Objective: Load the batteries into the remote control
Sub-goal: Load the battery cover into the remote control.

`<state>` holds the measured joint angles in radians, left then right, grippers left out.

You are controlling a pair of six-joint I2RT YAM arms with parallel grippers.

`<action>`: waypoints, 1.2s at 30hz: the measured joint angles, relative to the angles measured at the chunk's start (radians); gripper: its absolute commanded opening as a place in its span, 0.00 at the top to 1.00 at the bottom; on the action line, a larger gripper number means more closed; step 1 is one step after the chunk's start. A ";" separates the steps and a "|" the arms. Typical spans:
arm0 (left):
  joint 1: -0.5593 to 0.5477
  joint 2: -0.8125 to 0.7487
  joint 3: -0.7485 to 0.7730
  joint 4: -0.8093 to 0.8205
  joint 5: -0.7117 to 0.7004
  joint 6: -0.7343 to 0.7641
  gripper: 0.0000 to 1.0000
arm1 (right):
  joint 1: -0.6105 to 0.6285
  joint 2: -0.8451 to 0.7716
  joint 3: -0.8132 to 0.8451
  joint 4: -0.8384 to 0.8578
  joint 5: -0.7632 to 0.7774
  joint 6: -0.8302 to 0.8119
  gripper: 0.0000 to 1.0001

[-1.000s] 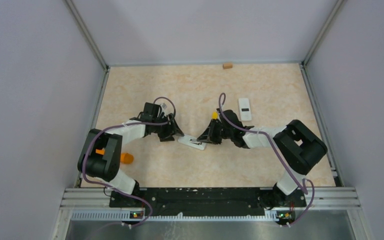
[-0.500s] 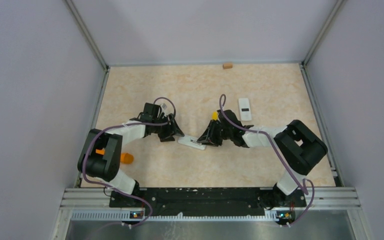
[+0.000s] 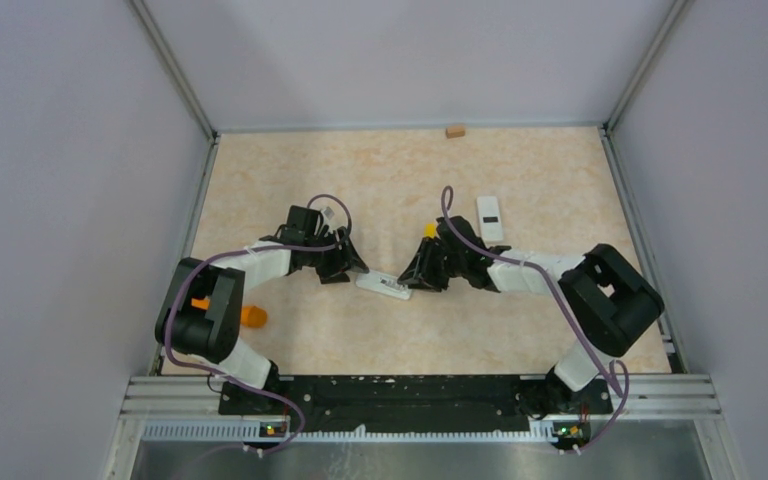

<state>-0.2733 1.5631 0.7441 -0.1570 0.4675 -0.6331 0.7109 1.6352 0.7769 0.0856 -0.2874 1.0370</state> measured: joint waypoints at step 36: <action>0.001 0.001 0.000 -0.002 -0.003 0.004 0.41 | 0.007 0.010 0.011 -0.040 -0.050 0.034 0.76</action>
<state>-0.2726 1.5642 0.7441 -0.1589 0.4641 -0.6289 0.7181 1.6455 0.7876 0.0452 -0.3370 1.0706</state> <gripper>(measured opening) 0.588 0.266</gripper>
